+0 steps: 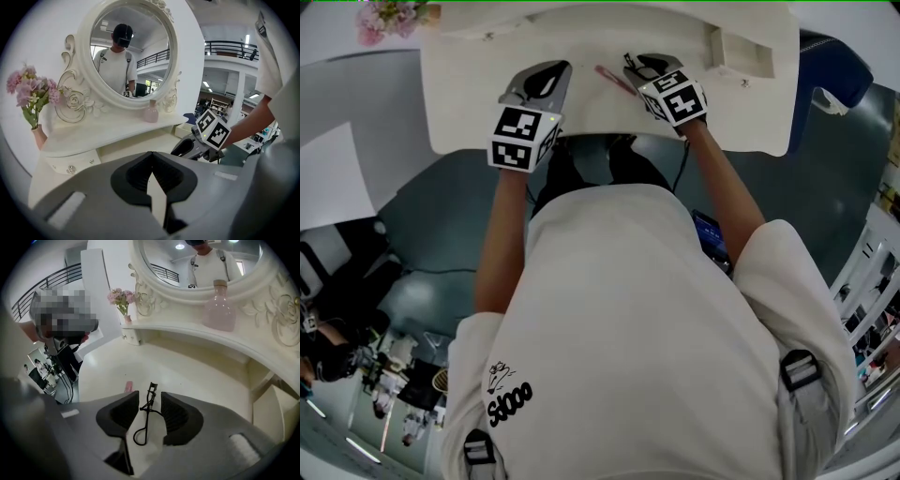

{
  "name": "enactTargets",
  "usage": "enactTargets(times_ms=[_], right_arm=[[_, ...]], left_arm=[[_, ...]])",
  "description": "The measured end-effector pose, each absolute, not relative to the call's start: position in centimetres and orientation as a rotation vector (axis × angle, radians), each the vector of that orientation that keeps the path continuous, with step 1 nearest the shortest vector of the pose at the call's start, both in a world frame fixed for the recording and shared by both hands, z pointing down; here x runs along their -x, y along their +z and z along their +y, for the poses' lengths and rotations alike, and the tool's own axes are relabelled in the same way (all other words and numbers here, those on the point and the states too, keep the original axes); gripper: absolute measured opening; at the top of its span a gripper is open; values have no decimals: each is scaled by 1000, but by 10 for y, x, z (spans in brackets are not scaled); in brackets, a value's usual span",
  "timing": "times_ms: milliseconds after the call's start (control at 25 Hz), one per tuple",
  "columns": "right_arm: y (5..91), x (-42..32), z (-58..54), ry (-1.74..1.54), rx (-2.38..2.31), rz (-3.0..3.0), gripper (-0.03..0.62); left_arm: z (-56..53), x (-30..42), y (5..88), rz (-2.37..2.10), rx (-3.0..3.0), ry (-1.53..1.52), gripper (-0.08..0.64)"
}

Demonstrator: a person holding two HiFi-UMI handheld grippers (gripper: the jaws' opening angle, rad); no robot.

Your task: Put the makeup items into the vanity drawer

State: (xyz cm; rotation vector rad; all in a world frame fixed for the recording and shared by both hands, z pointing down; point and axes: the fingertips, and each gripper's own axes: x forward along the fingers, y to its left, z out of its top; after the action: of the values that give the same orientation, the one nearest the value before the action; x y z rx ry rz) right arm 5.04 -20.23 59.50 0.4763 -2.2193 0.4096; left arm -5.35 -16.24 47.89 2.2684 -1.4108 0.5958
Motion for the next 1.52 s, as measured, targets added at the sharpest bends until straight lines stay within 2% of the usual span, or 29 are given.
enactTargets(times_ms=[80,160,360,880,1240,1520], right_arm=[[602,-51,-202,418,-472,-2205,136],[603,-53,-204,412,-478,-2201,79],[600,-59,-209,393,-511,-2202,41],[549,-98,-224,372,-776,-2242,28],[484,-165,-250,274,-1069,-2213,26],[489,-218,-278,218,-1069,-2112,28]], left_arm=[[-163,53,480,-1412,-2265,600,18],[-164,52,480,-1413,-2264,602,18],[-164,47,479,-1399,-2276,606,18],[-195,11,464,-1204,-2471,600,18],[-223,-54,450,-967,-2644,544,18],[-233,-88,453,-884,-2663,556,18]])
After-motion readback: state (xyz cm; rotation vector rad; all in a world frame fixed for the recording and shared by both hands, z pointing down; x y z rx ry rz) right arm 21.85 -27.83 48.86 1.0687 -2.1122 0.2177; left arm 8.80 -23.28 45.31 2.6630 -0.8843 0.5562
